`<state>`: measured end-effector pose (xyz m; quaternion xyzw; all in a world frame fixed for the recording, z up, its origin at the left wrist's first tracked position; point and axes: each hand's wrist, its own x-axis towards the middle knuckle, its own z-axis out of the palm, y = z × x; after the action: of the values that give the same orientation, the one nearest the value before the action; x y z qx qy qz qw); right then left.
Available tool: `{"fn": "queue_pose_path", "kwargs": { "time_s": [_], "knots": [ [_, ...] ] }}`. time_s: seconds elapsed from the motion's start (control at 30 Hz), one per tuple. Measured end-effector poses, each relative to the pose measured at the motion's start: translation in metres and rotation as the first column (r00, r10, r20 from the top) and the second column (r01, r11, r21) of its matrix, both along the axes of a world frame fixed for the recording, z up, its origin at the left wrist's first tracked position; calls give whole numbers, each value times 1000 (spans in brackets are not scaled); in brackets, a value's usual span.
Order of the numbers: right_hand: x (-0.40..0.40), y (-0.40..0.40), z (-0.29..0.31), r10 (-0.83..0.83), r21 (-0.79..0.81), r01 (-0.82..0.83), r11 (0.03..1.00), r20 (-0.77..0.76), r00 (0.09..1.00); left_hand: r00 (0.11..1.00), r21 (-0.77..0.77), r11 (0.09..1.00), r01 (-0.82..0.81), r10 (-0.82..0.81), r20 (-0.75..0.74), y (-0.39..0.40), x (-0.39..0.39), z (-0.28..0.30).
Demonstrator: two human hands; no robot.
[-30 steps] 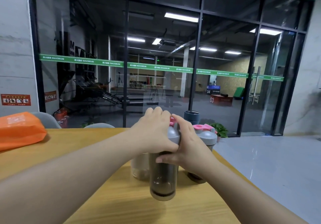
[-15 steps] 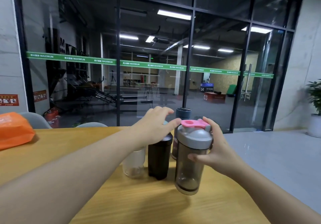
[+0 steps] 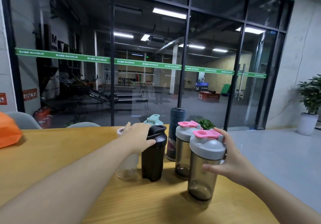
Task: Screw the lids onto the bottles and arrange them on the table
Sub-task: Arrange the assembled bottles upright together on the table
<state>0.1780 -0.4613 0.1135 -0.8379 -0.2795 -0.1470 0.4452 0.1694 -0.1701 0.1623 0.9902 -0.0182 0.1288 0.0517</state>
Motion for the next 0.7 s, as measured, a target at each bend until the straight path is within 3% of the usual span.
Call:
{"fn": "queue_pose_path", "kwargs": {
  "time_s": [0.2,0.7],
  "knots": [
    [5,-10,-2,0,0,0,1000,-10,1000,999,5,1000,-31,31,-33,-6,-4,4],
    [11,-15,-9,3,-23,-4,1000,-72,997,998,40,999,30,-33,61,-5,-12,4]
  ]
}}
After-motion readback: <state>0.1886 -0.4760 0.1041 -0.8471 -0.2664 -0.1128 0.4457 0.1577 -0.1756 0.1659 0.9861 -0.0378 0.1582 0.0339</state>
